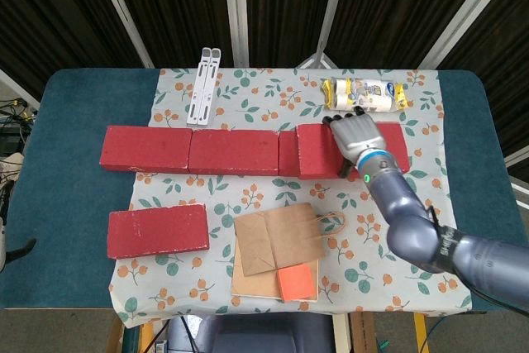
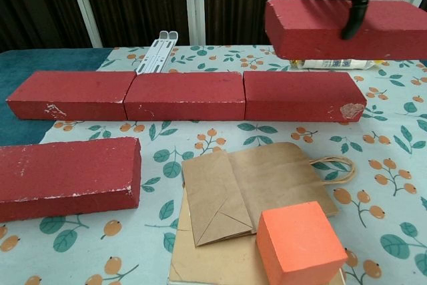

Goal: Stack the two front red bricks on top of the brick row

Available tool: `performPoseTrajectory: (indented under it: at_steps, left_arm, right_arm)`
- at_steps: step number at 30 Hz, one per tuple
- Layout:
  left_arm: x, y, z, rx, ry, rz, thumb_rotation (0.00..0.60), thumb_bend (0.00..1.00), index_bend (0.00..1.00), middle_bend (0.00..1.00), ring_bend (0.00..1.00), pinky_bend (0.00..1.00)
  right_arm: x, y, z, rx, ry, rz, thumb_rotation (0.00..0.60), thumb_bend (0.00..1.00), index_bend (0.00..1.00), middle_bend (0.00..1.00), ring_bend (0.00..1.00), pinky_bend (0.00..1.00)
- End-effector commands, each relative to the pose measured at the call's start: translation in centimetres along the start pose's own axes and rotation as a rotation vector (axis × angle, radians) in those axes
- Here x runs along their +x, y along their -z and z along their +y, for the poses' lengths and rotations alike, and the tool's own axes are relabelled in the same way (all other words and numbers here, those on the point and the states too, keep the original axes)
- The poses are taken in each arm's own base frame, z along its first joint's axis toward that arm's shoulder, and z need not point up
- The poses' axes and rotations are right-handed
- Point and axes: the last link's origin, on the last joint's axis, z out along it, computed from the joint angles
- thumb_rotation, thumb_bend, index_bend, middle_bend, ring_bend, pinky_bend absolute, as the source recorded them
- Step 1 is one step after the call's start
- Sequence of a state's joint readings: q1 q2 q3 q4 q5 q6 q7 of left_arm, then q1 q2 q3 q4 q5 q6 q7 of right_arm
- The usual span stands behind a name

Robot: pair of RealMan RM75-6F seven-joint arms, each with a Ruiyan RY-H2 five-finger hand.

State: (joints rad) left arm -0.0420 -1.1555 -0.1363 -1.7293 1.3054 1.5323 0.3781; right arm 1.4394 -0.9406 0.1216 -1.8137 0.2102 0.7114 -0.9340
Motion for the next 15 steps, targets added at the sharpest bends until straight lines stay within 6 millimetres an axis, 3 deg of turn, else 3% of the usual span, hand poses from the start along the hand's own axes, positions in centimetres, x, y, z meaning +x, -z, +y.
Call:
performPoseTrajectory:
  at_steps: [1,8,15]
  left_arm:
    - [-0.2,-0.1,0.1,-0.001,-0.006,-0.007,0.6,0.0,0.06,0.0,0.0,0.12]
    - [-0.3,-0.2,-0.1,0.017,-0.013,-0.015,0.6,0.0,0.06,0.0,0.0,0.12]
    - [-0.1,-0.2,-0.5,0.038,-0.015,-0.001,0.6,0.0,0.06,0.0,0.0,0.12]
  right_arm:
    - [1.4,-3.0,-4.9,-0.034,0.026,-0.046,0.6,0.06,0.2,0.26,0.19,0.0]
    - [1.3,-5.8,-7.7,-0.113,-0.001,-0.085,0.6,0.06,0.2,0.26,0.19,0.0]
    - [1.3,-7.6,-9.1,-0.157,-0.02,-0.084,0.6,0.06,0.2,0.26,0.19,0.0]
